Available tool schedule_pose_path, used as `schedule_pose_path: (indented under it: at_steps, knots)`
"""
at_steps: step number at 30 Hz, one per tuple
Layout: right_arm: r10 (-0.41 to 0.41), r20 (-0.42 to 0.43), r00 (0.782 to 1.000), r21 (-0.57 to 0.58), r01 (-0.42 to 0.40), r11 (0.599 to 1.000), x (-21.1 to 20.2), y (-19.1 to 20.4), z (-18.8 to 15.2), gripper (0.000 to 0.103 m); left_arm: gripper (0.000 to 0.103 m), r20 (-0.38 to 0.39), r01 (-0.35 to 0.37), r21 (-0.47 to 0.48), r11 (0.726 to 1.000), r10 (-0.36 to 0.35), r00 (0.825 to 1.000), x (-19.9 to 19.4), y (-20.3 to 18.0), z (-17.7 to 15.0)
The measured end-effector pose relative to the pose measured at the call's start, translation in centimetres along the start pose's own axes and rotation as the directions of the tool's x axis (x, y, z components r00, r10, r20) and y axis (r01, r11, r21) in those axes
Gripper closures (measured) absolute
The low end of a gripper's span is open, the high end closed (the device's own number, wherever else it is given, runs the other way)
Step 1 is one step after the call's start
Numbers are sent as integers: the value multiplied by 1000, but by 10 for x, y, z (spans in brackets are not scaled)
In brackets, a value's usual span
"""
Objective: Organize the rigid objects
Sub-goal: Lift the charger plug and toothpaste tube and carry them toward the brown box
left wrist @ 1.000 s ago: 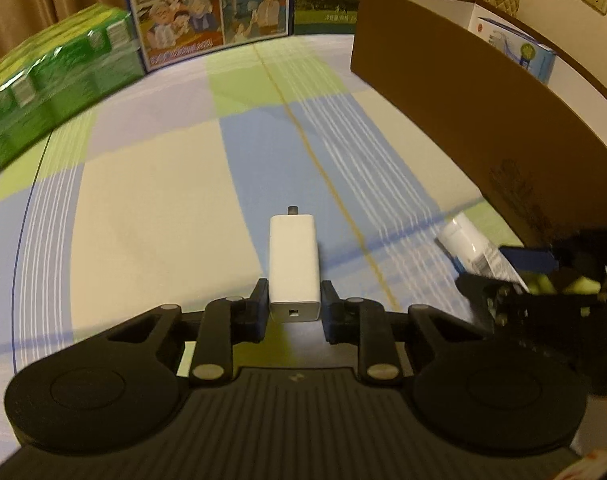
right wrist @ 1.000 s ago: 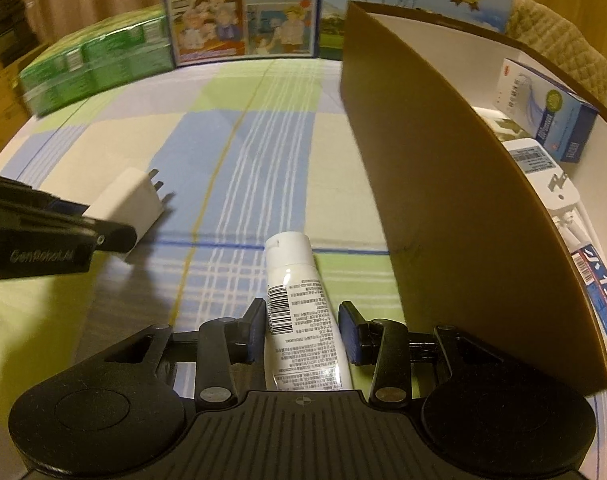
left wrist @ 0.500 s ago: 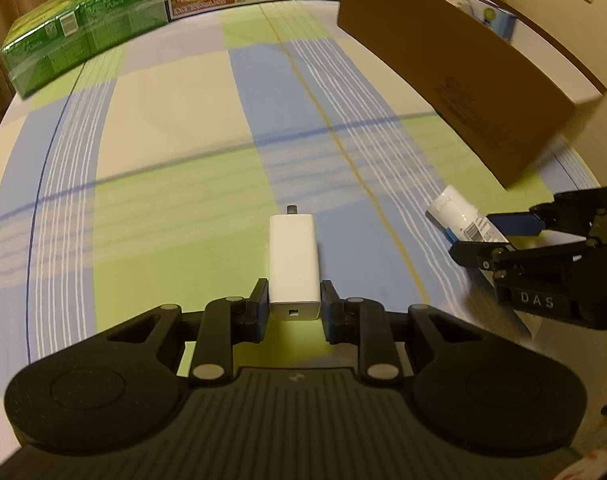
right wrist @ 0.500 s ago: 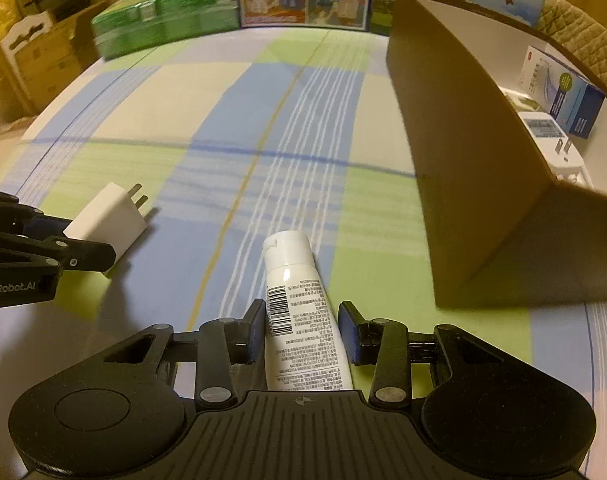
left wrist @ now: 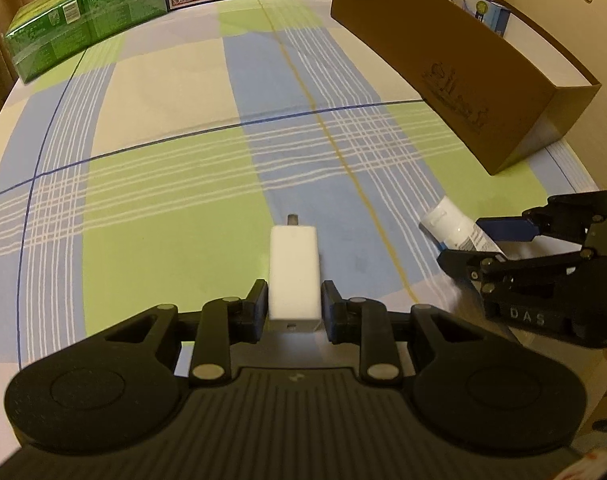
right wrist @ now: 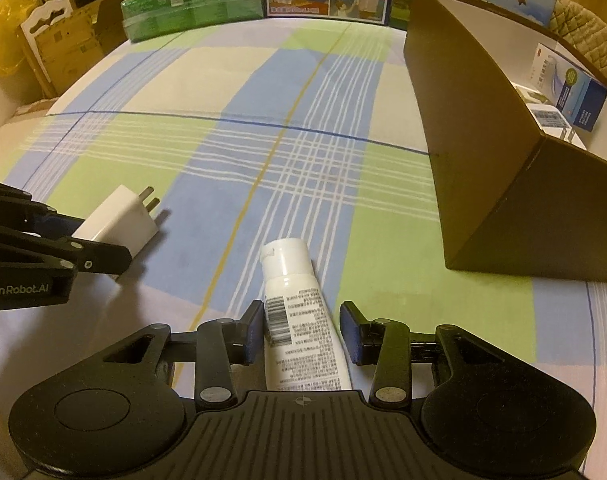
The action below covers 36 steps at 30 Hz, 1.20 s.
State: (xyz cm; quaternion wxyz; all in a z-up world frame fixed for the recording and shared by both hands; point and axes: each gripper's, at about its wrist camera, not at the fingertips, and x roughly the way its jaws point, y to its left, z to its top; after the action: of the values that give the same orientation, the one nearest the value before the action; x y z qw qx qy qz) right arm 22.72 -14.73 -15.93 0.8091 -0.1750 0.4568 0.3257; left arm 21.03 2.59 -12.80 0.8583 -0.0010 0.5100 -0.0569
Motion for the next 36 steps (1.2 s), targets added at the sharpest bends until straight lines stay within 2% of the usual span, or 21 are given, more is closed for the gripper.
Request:
schedule_pose_path:
  at_steps: [4, 7, 22, 31, 36]
  knots:
    - [6, 5, 1000, -14, -6, 1000, 2, 0, 2, 65, 81, -5, -19, 7, 1000, 19, 1000, 4, -3, 2]
    - [10, 9, 1000, -26, -10, 1000, 1, 1, 1, 69, 81, -2, -25, 9, 1000, 25, 1000, 4, -4, 2]
    - [21, 16, 1000, -45, -20, 999, 1, 0, 0, 70, 81, -12, -53, 12, 999, 53, 999, 2, -11, 0]
    - [73, 11, 997, -37, -72, 997, -5, -5, -4, 72, 81, 4, -50, 18, 999, 50, 999, -8, -19, 1]
    - [105, 43, 994, -11, -105, 994, -20, -13, -2, 72, 82, 27, -45, 27, 999, 44, 999, -17, -28, 8]
